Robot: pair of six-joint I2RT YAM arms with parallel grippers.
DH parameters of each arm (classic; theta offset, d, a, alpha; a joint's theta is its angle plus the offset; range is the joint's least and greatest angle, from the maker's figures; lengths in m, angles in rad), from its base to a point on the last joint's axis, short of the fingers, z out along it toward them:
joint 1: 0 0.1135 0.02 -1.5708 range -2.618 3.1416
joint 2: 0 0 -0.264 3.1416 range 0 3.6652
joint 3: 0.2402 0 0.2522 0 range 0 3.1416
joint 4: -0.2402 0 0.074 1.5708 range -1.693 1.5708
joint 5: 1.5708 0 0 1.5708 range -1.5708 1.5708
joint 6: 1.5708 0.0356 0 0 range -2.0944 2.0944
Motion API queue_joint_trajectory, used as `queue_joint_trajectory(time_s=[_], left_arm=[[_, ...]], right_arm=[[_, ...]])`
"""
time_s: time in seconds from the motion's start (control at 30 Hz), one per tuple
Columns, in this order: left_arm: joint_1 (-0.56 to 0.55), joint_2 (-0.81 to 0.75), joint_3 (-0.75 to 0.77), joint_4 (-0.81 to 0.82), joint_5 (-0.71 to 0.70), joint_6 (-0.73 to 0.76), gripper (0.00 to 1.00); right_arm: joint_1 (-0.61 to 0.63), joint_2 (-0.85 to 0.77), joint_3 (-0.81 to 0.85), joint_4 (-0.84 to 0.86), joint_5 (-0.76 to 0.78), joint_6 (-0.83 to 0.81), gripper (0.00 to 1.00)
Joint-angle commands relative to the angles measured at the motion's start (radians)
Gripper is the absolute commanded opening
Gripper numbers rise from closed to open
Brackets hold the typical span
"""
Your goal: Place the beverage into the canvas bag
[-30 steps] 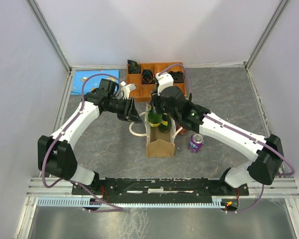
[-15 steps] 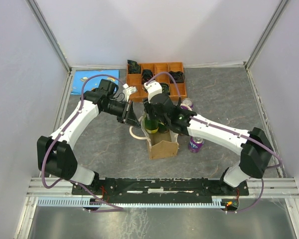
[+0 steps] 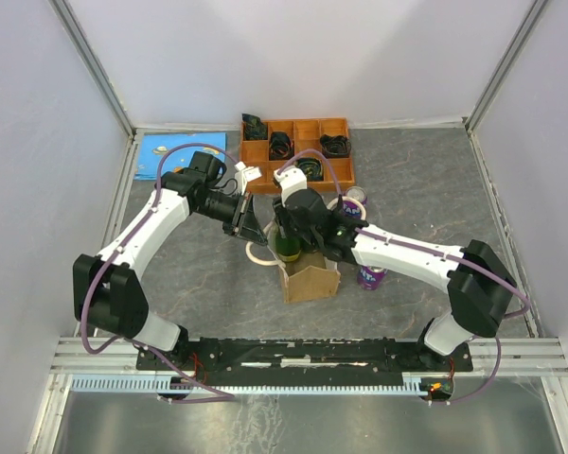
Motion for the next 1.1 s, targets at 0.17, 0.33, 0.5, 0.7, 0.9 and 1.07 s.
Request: queue_joint_trajectory(time_s=[0.17,0.33,0.5,0.7,0.9,1.07], left_arm=[[0.001,0.023,0.047,-0.009,0.048,0.048,0.04],[0.0,0.026,0.049,-0.012,0.046,0.051,0.04],[0.0,0.035,0.046,-0.014,0.044,0.053,0.04],[0.0,0.031,0.046,-0.014,0.045,0.059,0.04],[0.0,0.037,0.045,-0.016,0.044,0.063,0.07],[0.0,0.046,0.052,-0.019,0.048,0.07,0.17]], right_arm=[[0.01,-0.023,-0.05,0.138,-0.006,0.017,0.0],[0.024,-0.03,-0.066,0.121,-0.026,0.033,0.0],[0.048,-0.03,-0.067,0.102,-0.038,0.043,0.0],[0.074,-0.035,-0.066,0.082,-0.045,0.053,0.17],[0.101,-0.051,-0.048,0.056,-0.017,0.043,0.4],[0.109,-0.071,-0.041,0.036,0.009,0.034,0.48]])
